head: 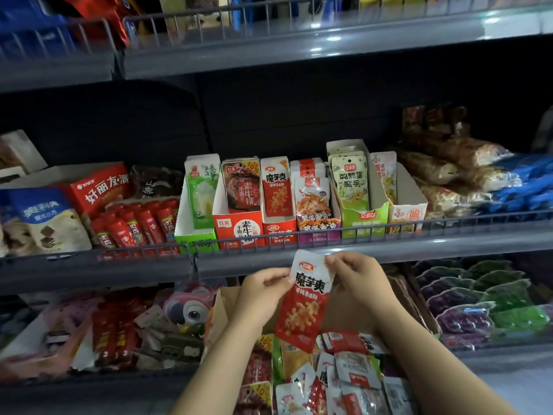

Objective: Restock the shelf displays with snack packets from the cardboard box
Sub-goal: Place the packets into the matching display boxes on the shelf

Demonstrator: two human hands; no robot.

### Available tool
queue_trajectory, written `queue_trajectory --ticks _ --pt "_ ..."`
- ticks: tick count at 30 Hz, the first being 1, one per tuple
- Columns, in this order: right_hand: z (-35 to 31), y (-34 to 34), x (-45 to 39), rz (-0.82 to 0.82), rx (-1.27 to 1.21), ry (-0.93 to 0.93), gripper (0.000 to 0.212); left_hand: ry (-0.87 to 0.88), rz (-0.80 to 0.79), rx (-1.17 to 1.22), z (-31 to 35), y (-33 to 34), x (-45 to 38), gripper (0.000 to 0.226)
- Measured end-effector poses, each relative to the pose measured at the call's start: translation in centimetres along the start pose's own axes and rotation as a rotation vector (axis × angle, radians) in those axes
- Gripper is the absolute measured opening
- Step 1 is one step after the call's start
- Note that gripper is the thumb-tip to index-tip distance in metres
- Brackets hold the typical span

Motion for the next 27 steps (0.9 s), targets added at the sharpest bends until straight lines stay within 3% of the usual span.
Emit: queue_trajectory --ticks 9,22,27 --pt "0.6 0.2 -0.9 0.070 -0.342 0.245 0.026 -0.215 -0.260 0.139 -0.4 -0.3 -1.3 0.018" --pt "-4.2 2.1 -3.4 -0.066 -0.326 0.138 0.023 -0.091 -0.054 0.347 1.5 -2.4 -2.9 0.013" --pt "-5.6 2.5 -4.8 -0.012 -0.319 0.135 0.019 -0.087 -0.131 0.411 2.2 -2.5 -3.2 0.020"
Point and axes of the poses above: each hand's wrist, its own x-axis away from the middle knuckle, its own y-axis out of the palm, z = x × y, the point moved 4 cm from there along -x, towards the middle knuckle, and after that the axes turned 2 degrees about z, right-handed, at the moved point
